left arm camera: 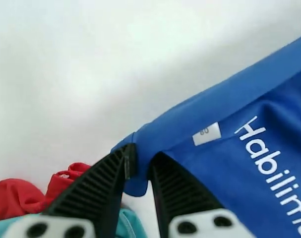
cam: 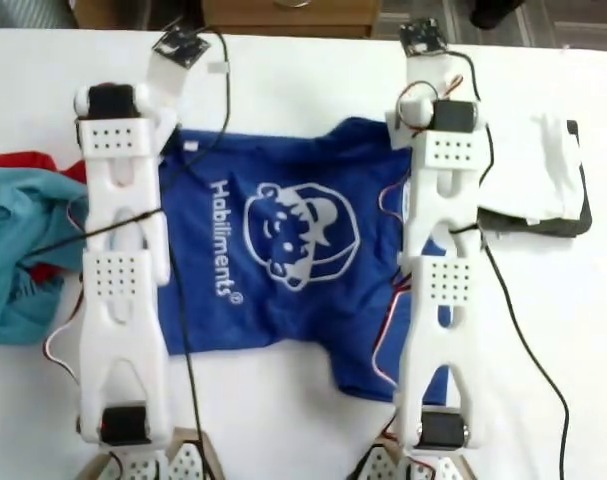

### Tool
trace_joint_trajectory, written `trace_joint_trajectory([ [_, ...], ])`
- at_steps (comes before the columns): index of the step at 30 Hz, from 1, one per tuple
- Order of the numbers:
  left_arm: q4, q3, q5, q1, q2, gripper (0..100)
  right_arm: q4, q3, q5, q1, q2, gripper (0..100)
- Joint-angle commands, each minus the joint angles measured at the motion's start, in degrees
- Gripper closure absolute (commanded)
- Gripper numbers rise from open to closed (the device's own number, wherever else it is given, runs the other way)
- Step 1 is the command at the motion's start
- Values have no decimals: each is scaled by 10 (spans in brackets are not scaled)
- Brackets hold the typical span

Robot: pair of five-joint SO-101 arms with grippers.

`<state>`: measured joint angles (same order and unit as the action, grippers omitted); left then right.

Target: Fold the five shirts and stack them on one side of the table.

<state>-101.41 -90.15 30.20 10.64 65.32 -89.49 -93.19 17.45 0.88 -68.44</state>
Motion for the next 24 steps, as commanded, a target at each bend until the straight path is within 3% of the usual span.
trace_joint_trajectory([
  [1, -14, 72, -6, -1, -63, 975, -46, -23, 4, -7, 62, 981],
  [11, 0, 475, 0, -4, -331, 974, -111, -23, 4, -7, 67, 981],
  [19, 41, 691, 0, -5, -483, 974, -121, -6, 1, -22, 113, 981],
  [24, 83, 833, 0, -4, -580, 974, -122, 164, 0, -17, 242, 981],
])
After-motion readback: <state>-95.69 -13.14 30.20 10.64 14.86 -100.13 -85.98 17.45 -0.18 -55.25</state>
